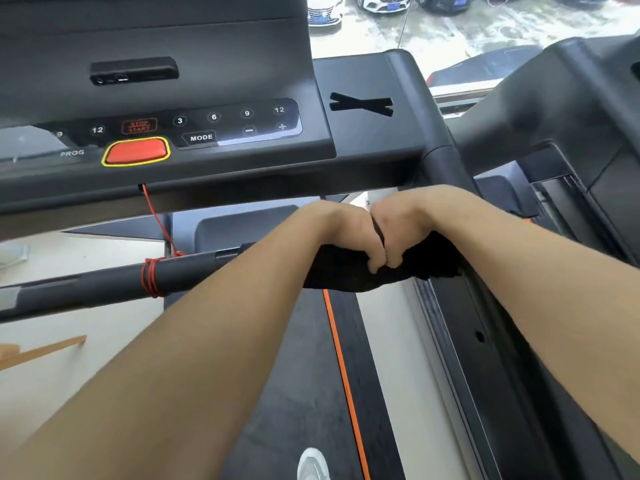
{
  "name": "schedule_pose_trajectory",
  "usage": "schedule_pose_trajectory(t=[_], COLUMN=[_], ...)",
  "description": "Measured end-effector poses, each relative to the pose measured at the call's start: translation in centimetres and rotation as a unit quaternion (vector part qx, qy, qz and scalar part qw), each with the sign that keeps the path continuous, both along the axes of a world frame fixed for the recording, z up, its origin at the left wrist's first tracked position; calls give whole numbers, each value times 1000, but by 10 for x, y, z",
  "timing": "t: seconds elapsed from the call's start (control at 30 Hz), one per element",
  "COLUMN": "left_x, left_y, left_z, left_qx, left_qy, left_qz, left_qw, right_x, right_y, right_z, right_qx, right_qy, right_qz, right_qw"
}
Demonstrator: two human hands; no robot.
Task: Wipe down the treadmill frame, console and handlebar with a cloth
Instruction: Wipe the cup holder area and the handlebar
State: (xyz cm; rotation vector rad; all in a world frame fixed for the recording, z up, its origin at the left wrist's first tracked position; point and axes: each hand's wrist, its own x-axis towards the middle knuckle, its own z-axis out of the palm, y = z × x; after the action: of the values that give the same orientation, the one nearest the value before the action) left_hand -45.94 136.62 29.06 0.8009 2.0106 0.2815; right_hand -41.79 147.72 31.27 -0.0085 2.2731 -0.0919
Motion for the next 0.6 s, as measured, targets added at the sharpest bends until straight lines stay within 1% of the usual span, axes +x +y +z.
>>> schedule_pose_trajectory(t=[0.03,0.07,0.1,0.13,0.17,0.2,0.23,0.27,0.3,0.33,0.4,0.47,0.53,0.6], left_x=[1,3,8,16,26,38,50,61,69,75,78,77,75,77], left_y=[0,-2,-4,-8,-14,-20,-26,-32,-39,-46,-62,-82,-100,-111], left_z=[-3,-5,-6,-6,-9,-13,-17,-22,-28,-30,-24,-10,1,15], left_qx=[1,8,16,24,34,50,73,100,127,149,171,161,158,155], left_qy=[9,44,103,183,279,375,449,497,528,534,488,456,460,462], left_qz=[2,4,10,18,24,31,37,40,49,62,75,68,57,76], left_qw=[1000,999,995,983,959,925,890,861,838,830,853,872,872,870], right_x=[1,5,11,20,29,40,51,61,69,76,86,94,100,106], right_y=[0,1,1,1,1,-1,-3,-7,-14,-21,-31,-34,-35,-46], right_z=[-2,-4,-5,-11,-18,-27,-37,-47,-54,-58,-56,-47,-35,-19], right_qx=[-6,-4,3,16,34,54,76,93,103,103,84,43,13,-6], right_qy=[-3,18,66,135,222,317,397,459,498,515,532,543,548,533], right_qz=[-4,-7,-6,-5,1,11,21,18,0,-23,-52,-54,-45,-62], right_qw=[1000,1000,998,991,974,947,914,883,861,851,841,837,835,844])
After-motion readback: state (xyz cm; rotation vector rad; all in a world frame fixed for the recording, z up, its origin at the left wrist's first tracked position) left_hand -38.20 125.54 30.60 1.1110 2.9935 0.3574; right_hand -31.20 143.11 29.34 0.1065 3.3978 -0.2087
